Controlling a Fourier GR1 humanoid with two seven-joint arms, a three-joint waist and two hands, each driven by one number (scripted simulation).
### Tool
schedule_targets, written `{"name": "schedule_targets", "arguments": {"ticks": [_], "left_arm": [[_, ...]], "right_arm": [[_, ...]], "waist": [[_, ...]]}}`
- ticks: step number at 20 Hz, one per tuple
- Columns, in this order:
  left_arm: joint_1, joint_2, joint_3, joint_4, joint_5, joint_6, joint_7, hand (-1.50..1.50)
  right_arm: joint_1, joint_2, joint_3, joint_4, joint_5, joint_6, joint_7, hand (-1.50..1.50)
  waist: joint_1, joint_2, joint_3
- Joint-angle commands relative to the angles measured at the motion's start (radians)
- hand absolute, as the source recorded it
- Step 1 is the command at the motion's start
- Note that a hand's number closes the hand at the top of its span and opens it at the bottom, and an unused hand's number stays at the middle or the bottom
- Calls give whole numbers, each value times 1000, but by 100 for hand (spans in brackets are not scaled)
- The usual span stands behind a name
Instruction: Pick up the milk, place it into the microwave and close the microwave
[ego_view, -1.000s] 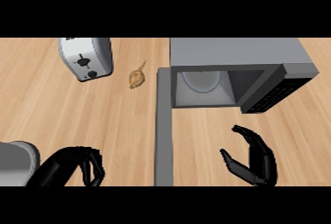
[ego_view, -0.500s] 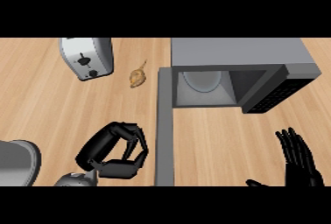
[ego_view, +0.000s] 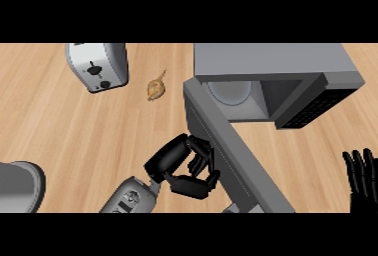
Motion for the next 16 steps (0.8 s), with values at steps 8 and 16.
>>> {"name": "schedule_targets", "arguments": {"ticks": [8, 16], "left_arm": [[-258, -6, -410, 355, 279, 306, 52, 150], [-389, -6, -406, 341, 514, 403, -11, 150]], "right_arm": [[-46, -66, -12, -154, -68, 79, 104, -150], [-81, -141, 11, -267, -122, 159, 193, -150]], "waist": [[-59, 15, -1], [-149, 29, -5]]}}
